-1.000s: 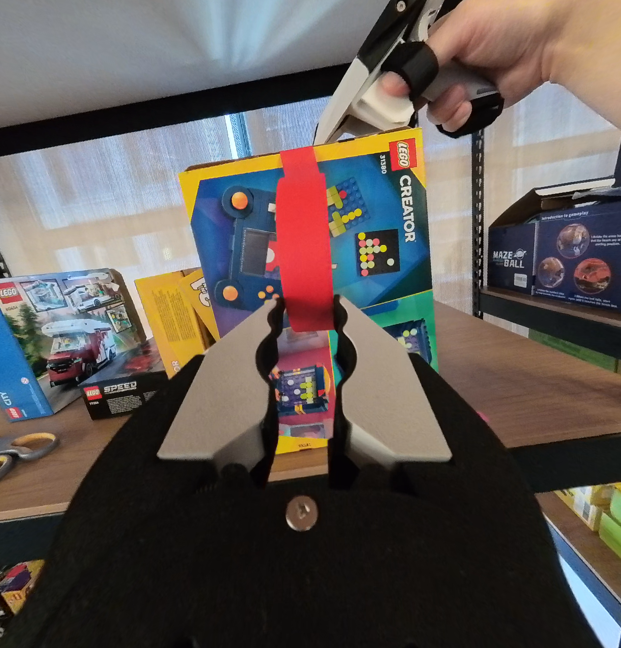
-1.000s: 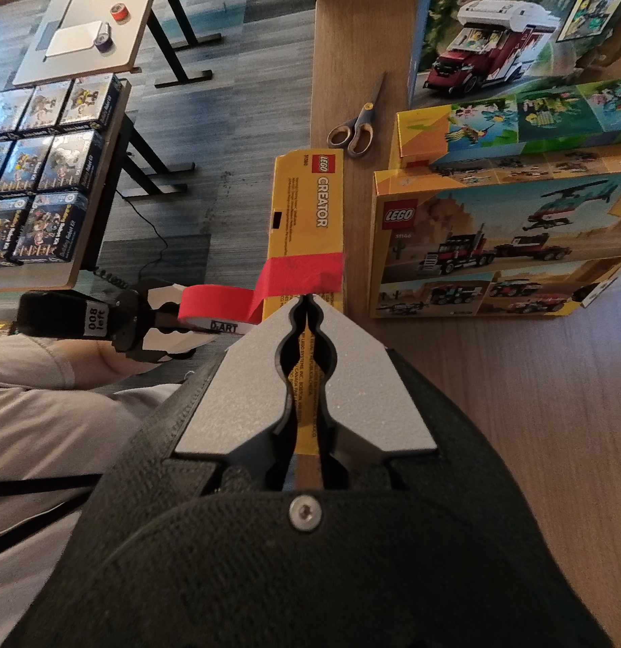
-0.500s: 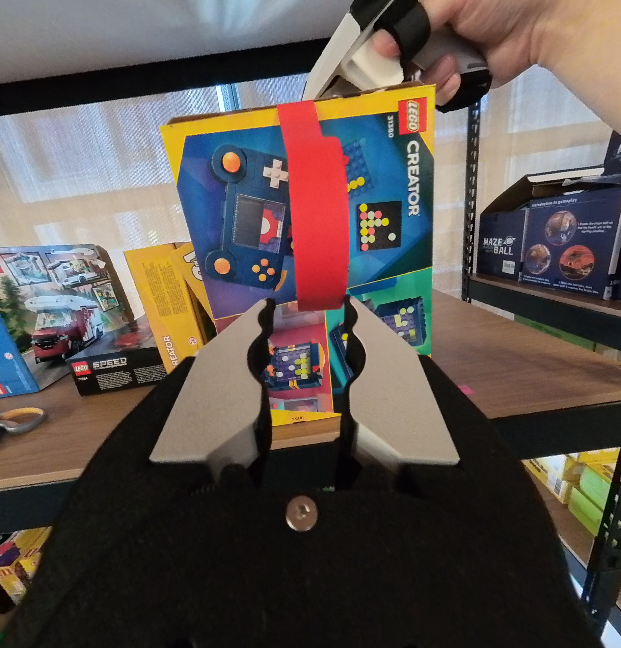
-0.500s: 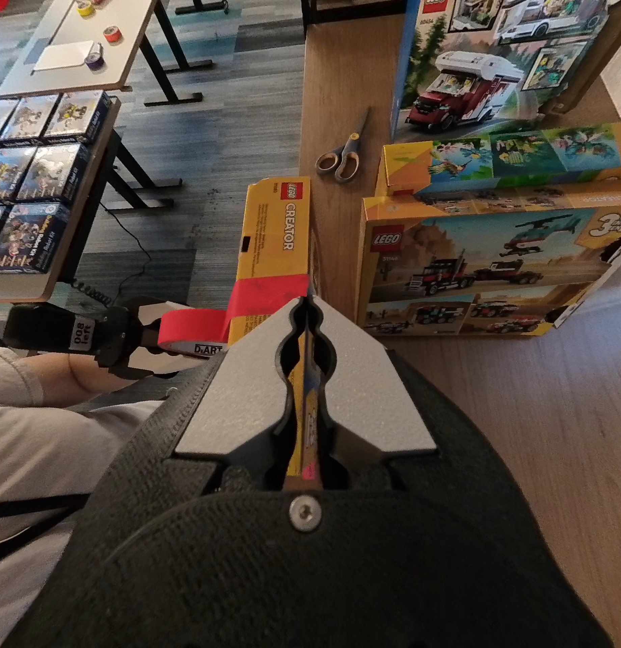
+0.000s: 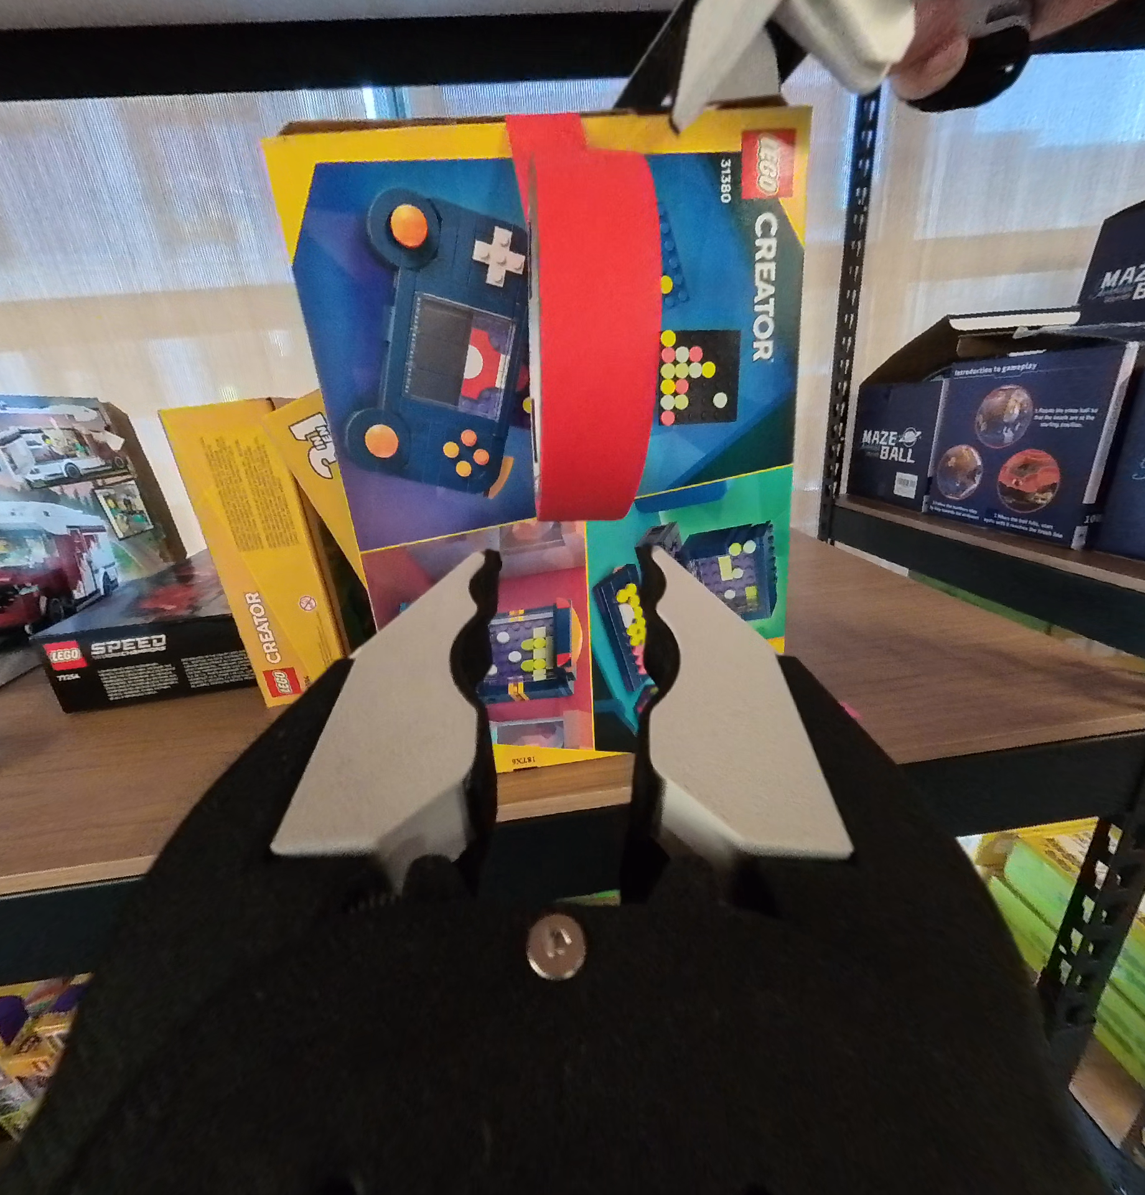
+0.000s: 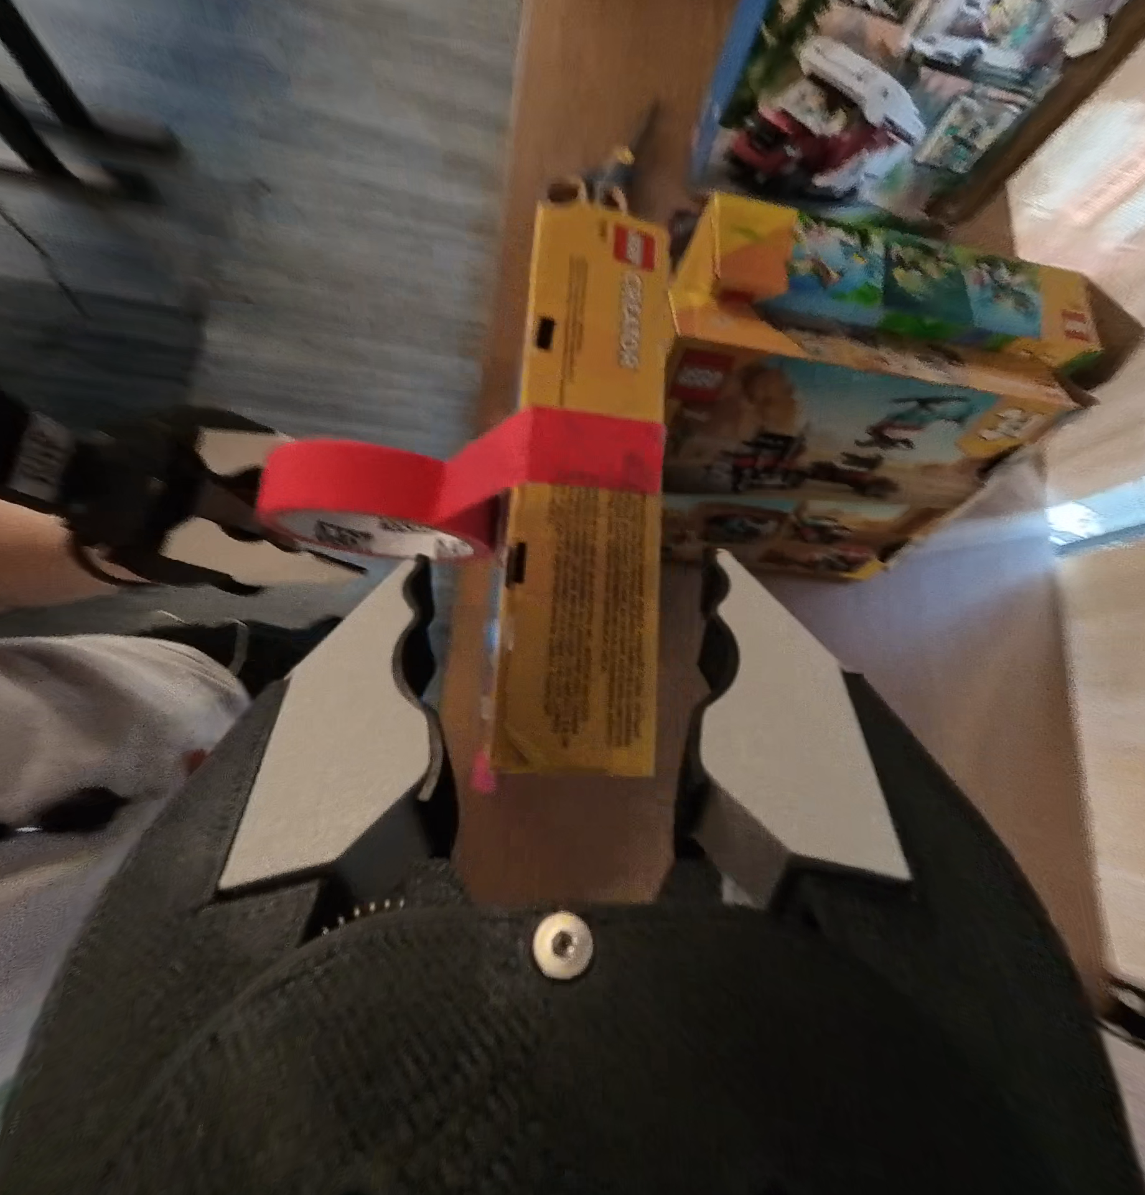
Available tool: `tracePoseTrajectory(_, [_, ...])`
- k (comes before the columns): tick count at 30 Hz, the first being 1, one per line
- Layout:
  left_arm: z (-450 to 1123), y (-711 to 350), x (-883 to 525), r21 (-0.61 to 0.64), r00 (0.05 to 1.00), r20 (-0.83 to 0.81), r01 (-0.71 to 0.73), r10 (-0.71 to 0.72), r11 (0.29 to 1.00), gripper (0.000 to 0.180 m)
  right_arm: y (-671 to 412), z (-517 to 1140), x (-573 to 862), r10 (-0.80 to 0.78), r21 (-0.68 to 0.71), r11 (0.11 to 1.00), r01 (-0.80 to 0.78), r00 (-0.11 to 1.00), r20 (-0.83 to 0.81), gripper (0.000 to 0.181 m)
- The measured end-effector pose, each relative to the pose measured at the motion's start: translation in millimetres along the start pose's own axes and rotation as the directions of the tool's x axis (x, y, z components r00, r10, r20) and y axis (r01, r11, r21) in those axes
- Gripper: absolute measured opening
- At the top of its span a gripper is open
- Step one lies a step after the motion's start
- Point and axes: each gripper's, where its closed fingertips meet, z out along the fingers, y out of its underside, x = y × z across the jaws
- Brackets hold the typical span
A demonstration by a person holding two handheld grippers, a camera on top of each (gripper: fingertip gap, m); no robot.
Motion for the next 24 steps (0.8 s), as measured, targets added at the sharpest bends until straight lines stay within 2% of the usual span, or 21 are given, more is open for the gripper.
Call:
tracePoseTrajectory(4, [-2.5, 2.7, -1.1, -0.001, 1.0, 0.0, 0.001, -0.001, 1.0, 0.046, 12.2, 7.8, 7.4, -0.031, -0.097, 0.995, 0.023, 0.997, -0.076, 0.091])
tracePoseTrajectory(12, [-1.7, 8.2, -6.7, -0.003, 0.999, 0.009, 0.05, -0.05, 0.999, 0.056, 3.4, 7.3, 8.8, -0.05, -0.086, 0.996, 0.039, 0.989, -0.136, 0.092])
tracePoseTrajectory(24, [-1.6, 33.0, -9.9, -0.062, 0.998, -0.018, 0.053, -0.054, 0.997, 0.055, 15.3, 16.7, 8.6, -0.07, -0.132, 0.99, 0.051, 0.987, -0.146, 0.087])
